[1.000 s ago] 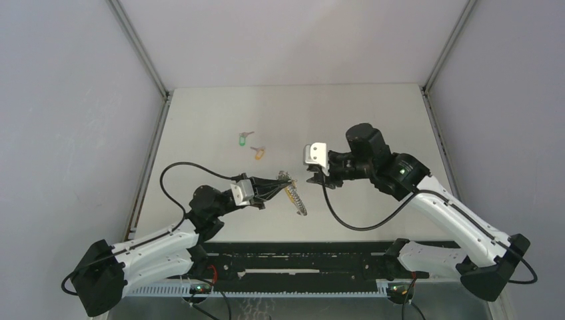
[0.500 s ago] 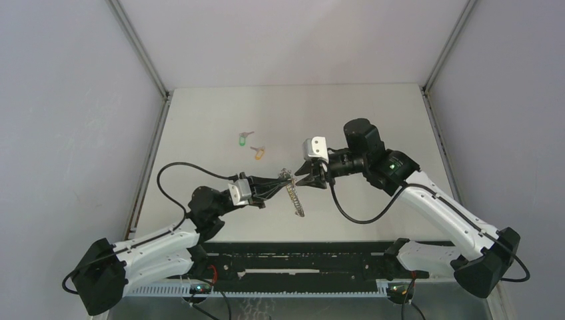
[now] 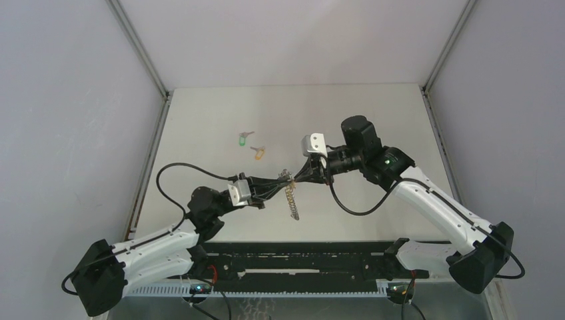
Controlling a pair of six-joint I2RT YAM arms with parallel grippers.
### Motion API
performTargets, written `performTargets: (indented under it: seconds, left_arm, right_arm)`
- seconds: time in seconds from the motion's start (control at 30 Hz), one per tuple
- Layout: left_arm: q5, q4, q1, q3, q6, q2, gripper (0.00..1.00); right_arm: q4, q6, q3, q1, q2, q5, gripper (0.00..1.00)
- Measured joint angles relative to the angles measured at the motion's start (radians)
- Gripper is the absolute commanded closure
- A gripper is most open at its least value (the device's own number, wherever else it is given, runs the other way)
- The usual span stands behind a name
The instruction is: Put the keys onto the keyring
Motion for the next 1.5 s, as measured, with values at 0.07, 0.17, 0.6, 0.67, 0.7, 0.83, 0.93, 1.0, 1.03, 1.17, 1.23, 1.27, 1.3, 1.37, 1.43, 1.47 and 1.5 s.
performTargets:
  seconds: [0.07,0.17,0.6,0.67,0.7,0.83,0.93,1.0,1.03,1.17,1.23,1.27,1.3,1.37,1.43,1.47,1.5]
  left_arm:
    - [0.001,0.0,0.0,0.0,0.0,-0.009,1.0]
    - [0.009,0.002,0.0,0.0,0.0,-0.017,1.0]
    - [0.027,0.167,0.0,-0.022,-0.07,0.052,1.0]
    - [0.027,0.199,0.0,-0.024,-0.08,0.061,1.0]
    - [0.027,0.212,0.0,-0.027,-0.084,0.061,1.0]
    - [0.028,0.247,0.0,-0.033,-0.089,0.058,1.0]
    - [0.029,0.253,0.0,-0.033,-0.092,0.052,0.99]
    - [0.03,0.257,0.0,-0.033,-0.094,0.05,1.0]
    - [0.03,0.258,0.0,-0.033,-0.095,0.048,1.0]
    - [0.04,0.263,0.0,-0.033,-0.095,0.045,1.0]
    - [0.045,0.264,0.0,-0.033,-0.096,0.045,1.0]
    - [0.047,0.265,0.0,-0.033,-0.097,0.045,1.0]
    - [0.048,0.268,0.0,-0.033,-0.098,0.045,1.0]
    - [0.05,0.275,0.0,-0.033,-0.103,0.048,1.0]
    - [0.053,0.288,0.0,-0.033,-0.109,0.053,1.0]
    - [0.053,0.293,0.0,-0.033,-0.113,0.056,1.0]
    - [0.053,0.298,0.0,-0.033,-0.115,0.06,1.0]
  right_arm:
    - [-0.007,0.0,0.0,-0.007,0.0,-0.006,1.0]
    - [-0.011,-0.001,0.0,-0.012,0.002,-0.026,1.0]
    - [0.006,0.013,0.0,0.025,0.05,-0.042,0.91]
    - [0.01,0.013,0.0,0.037,0.054,-0.032,0.86]
    - [0.011,0.01,0.0,0.041,0.054,-0.027,0.85]
    - [0.011,-0.01,0.0,0.04,0.044,-0.012,0.77]
    - [0.021,-0.026,-0.02,0.026,0.008,-0.005,0.74]
    - [0.045,-0.03,-0.058,0.017,-0.038,-0.005,0.73]
    - [0.047,-0.03,-0.064,0.013,-0.048,-0.005,0.73]
    - [0.116,-0.027,-0.107,0.007,-0.096,-0.022,0.73]
    - [0.146,-0.024,-0.111,0.007,-0.1,-0.031,0.73]
    - [0.165,-0.023,-0.111,0.007,-0.099,-0.034,0.73]
    - [0.177,-0.023,-0.111,0.007,-0.097,-0.039,0.73]
    - [0.199,-0.02,-0.111,0.007,-0.094,-0.051,0.73]
    - [0.219,-0.019,-0.111,0.008,-0.089,-0.063,0.73]
    - [0.225,-0.019,-0.111,0.008,-0.086,-0.069,0.73]
    - [0.229,-0.02,-0.111,0.01,-0.082,-0.075,0.72]
